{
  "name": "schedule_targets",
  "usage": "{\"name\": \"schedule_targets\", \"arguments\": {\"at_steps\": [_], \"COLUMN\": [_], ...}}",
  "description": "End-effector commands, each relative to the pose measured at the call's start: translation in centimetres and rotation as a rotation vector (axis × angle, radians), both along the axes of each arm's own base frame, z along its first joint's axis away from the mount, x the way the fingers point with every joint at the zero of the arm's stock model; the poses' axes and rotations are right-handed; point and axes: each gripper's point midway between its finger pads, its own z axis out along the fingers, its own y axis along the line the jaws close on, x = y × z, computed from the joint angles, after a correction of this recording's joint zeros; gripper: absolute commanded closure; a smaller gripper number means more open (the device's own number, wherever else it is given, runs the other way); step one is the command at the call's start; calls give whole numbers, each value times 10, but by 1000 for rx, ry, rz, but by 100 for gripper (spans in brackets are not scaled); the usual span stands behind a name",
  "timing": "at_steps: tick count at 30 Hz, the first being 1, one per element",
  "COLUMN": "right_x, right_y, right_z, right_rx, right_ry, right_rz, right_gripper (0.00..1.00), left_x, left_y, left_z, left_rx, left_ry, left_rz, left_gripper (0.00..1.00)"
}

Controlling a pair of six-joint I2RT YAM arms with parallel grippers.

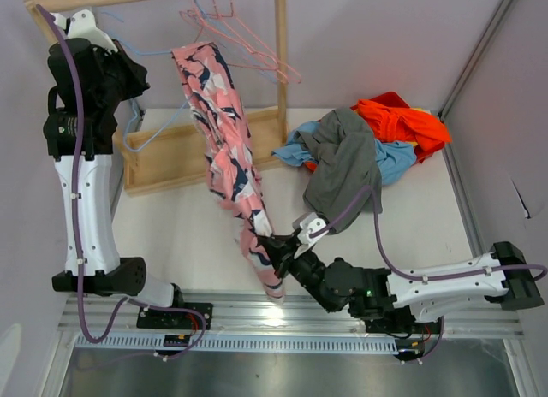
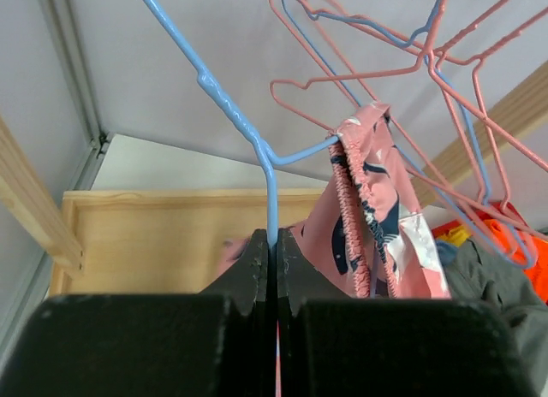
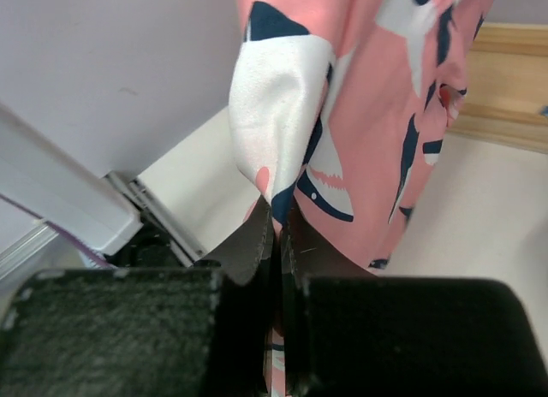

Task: Remove the shorts from the hanger

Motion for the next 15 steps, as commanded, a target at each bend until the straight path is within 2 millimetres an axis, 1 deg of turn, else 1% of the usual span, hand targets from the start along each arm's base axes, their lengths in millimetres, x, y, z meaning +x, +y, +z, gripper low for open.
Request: {"name": "schedule_targets", "arguments": {"at_steps": [1, 2, 3, 4, 5, 6, 7, 8, 9, 10, 11, 12, 13, 14, 15], "right_x": [7, 13, 31, 38, 49, 79, 95, 107, 143, 159, 177, 185, 210, 226, 232], "right_y": [-22, -22, -28, -27, -30, -43, -46, -45, -65, -71, -70, -68, -80, -71, -66], "right_z": [-13, -5, 2, 12, 28, 39, 47, 57, 80, 89, 91, 116, 117, 108, 122], "right_rx": [-33, -29, -17, 4, 25, 44, 52, 64, 106, 115, 109, 159, 147, 120, 133], "right_ry": [13, -4, -12, -26, -45, -55, -66, -88, -106, -109, -107, -124, -121, -102, -121], "right_rz": [-70, -61, -100, -87, -105, -177, -198, -173, -255, -268, -277, -239, -277, -273, -241], "right_gripper": [100, 100, 100, 100, 100, 100, 100, 100, 100, 100, 100, 100, 100, 100, 100], "left_x": [5, 3, 0, 1, -10, -15, -15, -21, -36, -40, -42, -58, -68, -68, -78], "left_y": [29, 29, 27, 24, 22, 20, 16, 13, 10, 3, -4, -8, -11, -13, -17], "left_z": [72, 72, 73, 62, 68, 68, 52, 49, 53, 39, 25, 19, 18, -4, -4], "left_rx": [13, 10, 8, 8, 10, 14, 14, 12, 12, 6, 0, -7, -14, -23, -30], "left_ry": [-258, -257, -258, -232, -250, -250, -209, -200, -210, -171, -137, -136, -140, -92, -96], "left_rz": [127, 124, 116, 99, 89, 79, 56, 41, 32, -9, -49, -60, -71, -81, -97], "left_gripper": [100, 100, 100, 100, 100, 100, 100, 100, 100, 100, 100, 100, 100, 100, 100]}}
